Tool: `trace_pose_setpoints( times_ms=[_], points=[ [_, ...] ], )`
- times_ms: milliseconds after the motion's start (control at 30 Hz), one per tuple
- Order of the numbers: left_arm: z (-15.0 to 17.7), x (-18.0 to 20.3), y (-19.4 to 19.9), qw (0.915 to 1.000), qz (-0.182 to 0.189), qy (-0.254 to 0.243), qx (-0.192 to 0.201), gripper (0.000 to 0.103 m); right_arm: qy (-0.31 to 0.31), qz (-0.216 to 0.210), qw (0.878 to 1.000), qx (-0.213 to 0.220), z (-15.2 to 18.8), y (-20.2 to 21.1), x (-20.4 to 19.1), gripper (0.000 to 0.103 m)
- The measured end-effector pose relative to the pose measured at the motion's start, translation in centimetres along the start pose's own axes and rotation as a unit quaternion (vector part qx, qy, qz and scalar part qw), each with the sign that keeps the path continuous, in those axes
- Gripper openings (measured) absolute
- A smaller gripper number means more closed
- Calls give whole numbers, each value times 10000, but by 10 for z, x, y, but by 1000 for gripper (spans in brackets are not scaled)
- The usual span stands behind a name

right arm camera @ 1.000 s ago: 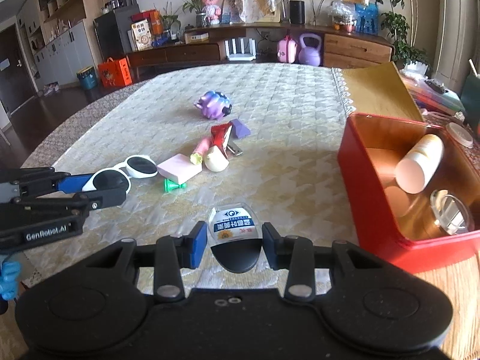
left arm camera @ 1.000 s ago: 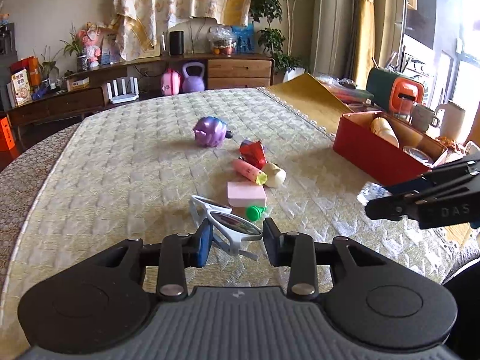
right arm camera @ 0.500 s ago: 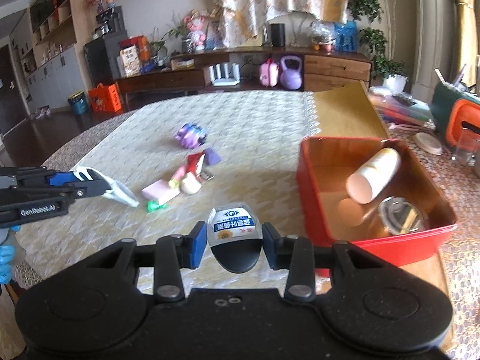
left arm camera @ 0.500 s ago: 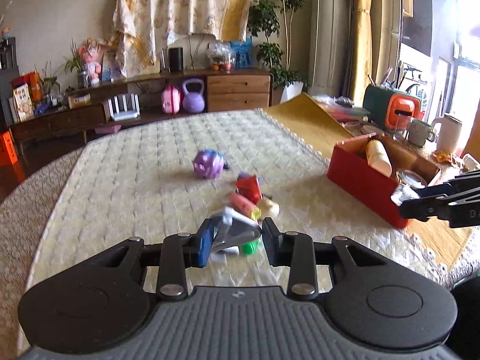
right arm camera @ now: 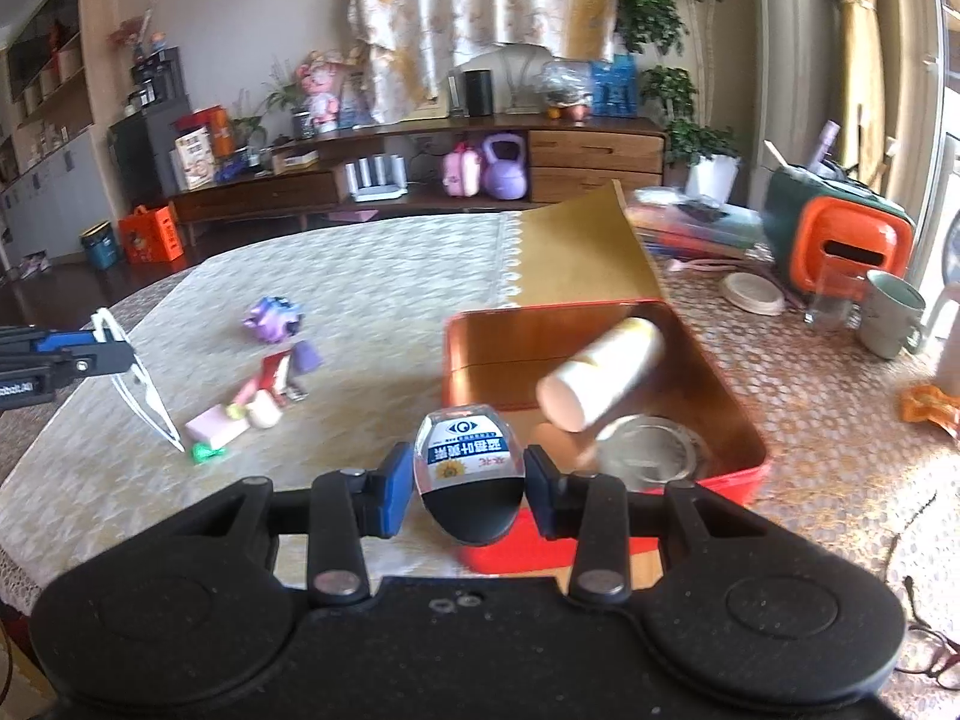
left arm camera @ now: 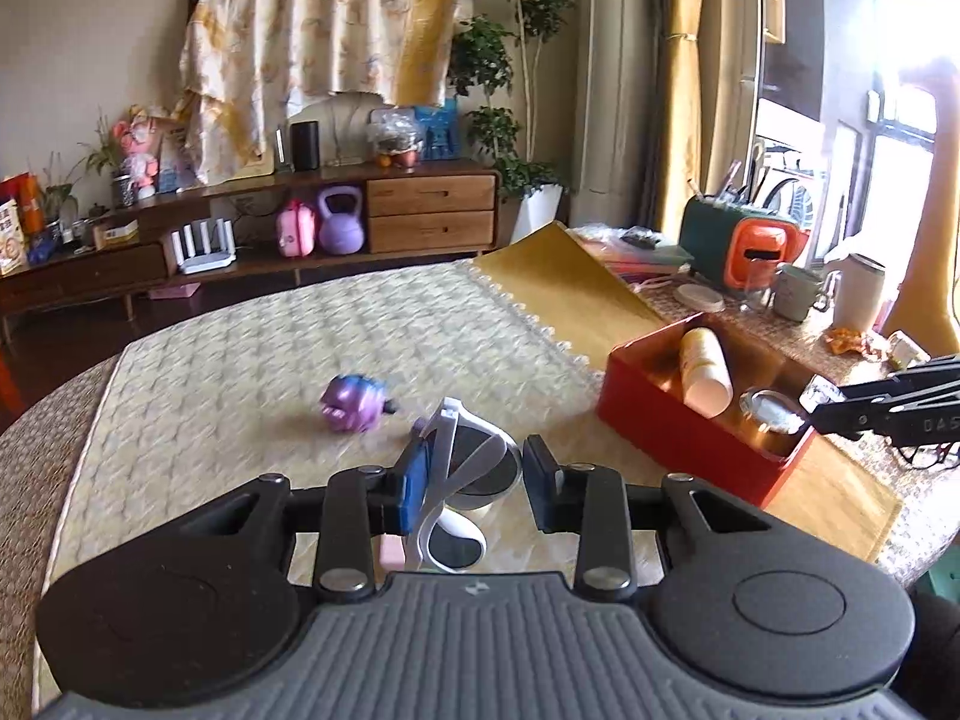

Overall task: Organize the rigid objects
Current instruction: 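Carry the sunglasses and black-capped tube over the red box with both tools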

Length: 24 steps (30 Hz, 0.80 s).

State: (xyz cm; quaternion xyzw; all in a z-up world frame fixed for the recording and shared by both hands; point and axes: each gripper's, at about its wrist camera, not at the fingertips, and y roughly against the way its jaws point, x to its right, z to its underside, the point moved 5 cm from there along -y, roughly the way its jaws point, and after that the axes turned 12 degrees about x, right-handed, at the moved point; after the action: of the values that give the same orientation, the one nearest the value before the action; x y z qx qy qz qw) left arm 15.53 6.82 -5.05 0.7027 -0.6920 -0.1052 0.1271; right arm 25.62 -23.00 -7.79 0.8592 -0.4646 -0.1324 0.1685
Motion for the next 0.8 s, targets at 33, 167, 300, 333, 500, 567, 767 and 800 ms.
trace_pose_setpoints(
  times_ms=[33, 167, 300, 333, 500, 567, 767, 800],
  points=[
    [-3, 3, -1, 10000, 33, 9, 19, 33, -26, 36, 10000, 9, 0, 0, 5, 39],
    [-20, 19, -9, 9997, 208, 20, 101, 33, -105, 172, 9998, 43, -2, -1, 23, 39],
    [-40, 40, -20, 9988, 425, -45, 230, 33, -117, 301, 9994, 78, -6, -2, 38, 39],
    [-44, 47, -23, 9985, 484, -64, 258, 33, -118, 333, 9993, 88, -7, -2, 42, 39],
    [-58, 79, -43, 9961, 831, -67, 277, 33, -49, 453, 9989, 81, -12, -9, 56, 39],
    [-63, 92, -53, 9951, 955, -32, 248, 33, -31, 499, 9987, 51, -12, -13, 62, 39],
    [-70, 125, -80, 9921, 1247, -25, 144, 33, 61, 537, 9985, -46, -7, -24, 68, 39],
    [-71, 130, -85, 9917, 1279, -10, 129, 33, 85, 549, 9984, -61, -6, -26, 69, 39]
  ],
)
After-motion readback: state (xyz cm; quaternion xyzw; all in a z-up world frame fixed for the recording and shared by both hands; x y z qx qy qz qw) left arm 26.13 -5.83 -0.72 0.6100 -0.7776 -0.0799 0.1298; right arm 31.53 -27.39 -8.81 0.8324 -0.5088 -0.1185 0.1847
